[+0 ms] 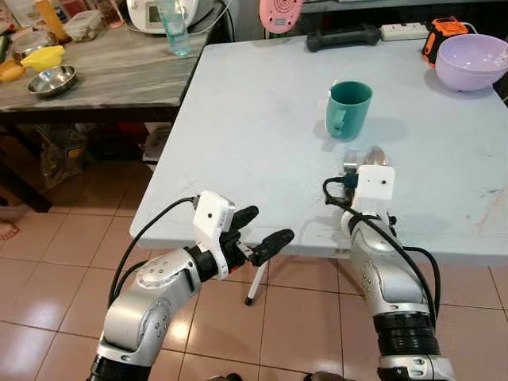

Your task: Setting the table

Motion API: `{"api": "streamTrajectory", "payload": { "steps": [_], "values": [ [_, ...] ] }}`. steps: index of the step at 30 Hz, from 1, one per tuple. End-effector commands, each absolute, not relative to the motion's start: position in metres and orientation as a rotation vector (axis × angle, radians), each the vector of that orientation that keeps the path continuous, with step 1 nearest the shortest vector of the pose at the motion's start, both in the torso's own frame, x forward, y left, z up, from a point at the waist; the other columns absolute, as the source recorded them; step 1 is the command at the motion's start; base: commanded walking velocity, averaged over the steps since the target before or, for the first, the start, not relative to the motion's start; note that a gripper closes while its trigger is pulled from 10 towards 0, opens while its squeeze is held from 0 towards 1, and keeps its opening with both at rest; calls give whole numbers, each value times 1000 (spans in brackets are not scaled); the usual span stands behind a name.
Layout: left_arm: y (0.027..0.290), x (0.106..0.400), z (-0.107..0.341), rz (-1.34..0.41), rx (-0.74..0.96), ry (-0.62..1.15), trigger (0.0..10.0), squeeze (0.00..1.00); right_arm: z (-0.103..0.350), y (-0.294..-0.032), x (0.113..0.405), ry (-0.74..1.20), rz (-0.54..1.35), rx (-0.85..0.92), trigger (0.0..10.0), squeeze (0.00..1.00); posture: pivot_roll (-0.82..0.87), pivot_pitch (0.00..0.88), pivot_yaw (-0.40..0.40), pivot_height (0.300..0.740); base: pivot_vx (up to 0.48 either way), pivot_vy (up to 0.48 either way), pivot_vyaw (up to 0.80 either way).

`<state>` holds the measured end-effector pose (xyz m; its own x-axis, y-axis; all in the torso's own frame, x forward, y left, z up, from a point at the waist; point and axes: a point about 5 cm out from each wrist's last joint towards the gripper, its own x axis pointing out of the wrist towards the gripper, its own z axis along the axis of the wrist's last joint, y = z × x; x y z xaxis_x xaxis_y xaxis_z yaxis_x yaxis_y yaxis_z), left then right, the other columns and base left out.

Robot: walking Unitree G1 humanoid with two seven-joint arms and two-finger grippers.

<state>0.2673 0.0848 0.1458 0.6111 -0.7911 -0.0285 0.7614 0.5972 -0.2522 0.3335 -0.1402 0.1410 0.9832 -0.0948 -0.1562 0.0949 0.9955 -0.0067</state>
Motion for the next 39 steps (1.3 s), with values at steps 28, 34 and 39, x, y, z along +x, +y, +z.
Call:
{"api": "streamTrajectory", "payload": {
  "steps": [28, 34, 39],
  "values": [
    [164, 322, 127, -190, 2, 59, 10000, 0, 168, -142, 280, -113, -35, -122, 10000, 0, -180, 75, 130, 740, 0, 0, -14],
    [158, 323, 125, -216, -9, 65, 10000, 0, 164, -144, 275, -102, -46, -119, 10000, 0, -186, 75, 131, 740, 0, 40, -297],
    [156, 323, 124, -225, -10, 59, 10000, 0, 163, -145, 273, -99, -54, -122, 10000, 0, -188, 76, 131, 740, 0, 319, 0]
  ]
}}
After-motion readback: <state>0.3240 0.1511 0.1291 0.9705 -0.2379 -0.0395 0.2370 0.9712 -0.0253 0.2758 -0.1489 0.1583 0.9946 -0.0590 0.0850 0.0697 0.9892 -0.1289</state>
